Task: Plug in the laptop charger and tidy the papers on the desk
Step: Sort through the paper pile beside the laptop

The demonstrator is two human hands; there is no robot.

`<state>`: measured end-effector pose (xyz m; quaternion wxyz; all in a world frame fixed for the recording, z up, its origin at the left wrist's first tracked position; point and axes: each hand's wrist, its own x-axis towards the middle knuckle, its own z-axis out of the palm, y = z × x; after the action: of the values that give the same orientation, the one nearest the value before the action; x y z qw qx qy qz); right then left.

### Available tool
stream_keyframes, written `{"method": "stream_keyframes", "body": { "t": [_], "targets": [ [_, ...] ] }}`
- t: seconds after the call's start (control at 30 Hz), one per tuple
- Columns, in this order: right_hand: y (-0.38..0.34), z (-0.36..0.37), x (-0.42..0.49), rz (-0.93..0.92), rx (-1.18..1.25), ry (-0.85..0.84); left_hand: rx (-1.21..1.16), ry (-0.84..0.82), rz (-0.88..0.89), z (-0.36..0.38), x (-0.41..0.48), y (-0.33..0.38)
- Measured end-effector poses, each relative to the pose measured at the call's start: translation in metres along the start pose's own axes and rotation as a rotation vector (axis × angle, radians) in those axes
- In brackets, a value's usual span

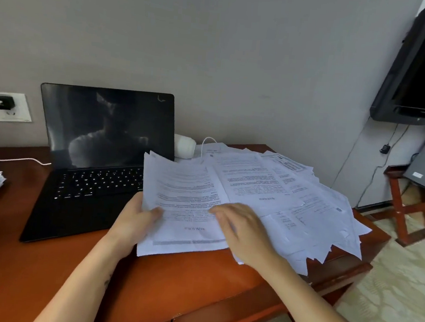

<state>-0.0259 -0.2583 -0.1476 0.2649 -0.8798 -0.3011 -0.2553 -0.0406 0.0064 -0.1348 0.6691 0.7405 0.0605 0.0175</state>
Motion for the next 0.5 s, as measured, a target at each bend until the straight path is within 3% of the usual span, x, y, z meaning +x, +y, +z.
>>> {"method": "stream_keyframes", "body": {
  "t": [0.1,0.2,0.3,0.5],
  "targets": [
    [0.033,-0.023,0.009,0.3,-0.018,0.136,0.034,0.058,-0.007,0.0,0.001,0.0],
    [0.056,-0.043,0.011,0.621,0.038,-0.138,0.038,0.122,0.047,0.001,-0.002,0.002],
    [0.065,-0.046,0.002,0.541,-0.149,-0.382,0.015,0.216,0.103,0.002,-0.001,0.003],
    [0.065,-0.054,0.002,0.507,-0.208,-0.476,0.011,0.306,0.159,0.003,0.003,-0.002]
  ]
}}
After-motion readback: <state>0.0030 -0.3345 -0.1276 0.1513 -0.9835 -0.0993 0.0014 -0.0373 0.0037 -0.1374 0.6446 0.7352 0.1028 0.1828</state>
